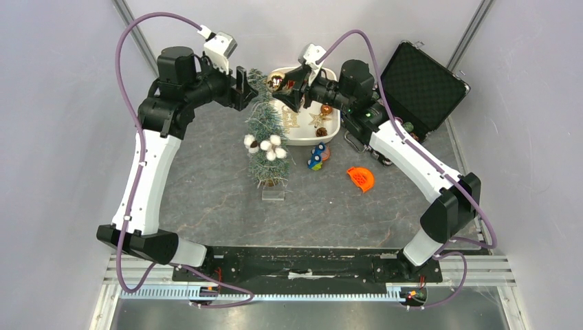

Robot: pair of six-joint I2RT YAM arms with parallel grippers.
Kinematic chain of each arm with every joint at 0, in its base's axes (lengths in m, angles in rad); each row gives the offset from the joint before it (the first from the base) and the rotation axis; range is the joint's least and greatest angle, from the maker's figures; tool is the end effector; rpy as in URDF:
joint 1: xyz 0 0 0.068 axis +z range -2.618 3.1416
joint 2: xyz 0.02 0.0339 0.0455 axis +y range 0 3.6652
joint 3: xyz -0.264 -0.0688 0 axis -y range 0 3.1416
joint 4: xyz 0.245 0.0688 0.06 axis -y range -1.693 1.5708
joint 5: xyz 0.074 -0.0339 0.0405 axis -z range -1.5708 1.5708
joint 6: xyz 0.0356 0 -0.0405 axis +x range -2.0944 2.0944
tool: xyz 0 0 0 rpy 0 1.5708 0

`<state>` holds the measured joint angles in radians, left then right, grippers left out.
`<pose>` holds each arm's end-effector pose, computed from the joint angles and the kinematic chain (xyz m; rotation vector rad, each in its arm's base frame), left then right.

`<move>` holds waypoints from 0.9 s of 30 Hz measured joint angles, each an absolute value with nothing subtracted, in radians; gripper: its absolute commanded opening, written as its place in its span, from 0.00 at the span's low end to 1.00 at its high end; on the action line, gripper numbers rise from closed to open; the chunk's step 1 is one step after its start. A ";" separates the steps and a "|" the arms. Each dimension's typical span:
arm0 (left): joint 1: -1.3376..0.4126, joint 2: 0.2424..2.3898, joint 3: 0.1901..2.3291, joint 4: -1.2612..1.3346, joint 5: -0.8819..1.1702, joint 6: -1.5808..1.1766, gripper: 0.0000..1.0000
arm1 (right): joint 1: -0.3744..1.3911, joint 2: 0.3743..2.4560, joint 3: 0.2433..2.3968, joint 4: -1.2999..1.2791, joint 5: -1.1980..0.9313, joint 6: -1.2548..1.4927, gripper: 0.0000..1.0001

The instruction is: Decorate the small christmas tree

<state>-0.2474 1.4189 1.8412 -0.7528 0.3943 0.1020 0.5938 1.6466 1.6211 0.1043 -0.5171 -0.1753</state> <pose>0.2681 -0.0818 0.4949 0.5920 1.8082 -0.4729 0.3143 0.2334 0.4387 -0.9514 1.2176 0.7183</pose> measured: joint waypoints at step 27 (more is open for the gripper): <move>-0.253 1.367 1.848 -0.760 0.308 0.142 0.78 | 0.601 1.636 1.570 0.120 -0.472 -0.166 0.27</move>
<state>-0.2527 1.3666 1.8484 -0.7605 0.3080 0.1425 0.6010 1.6363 1.5696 0.1204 -0.4721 -0.1661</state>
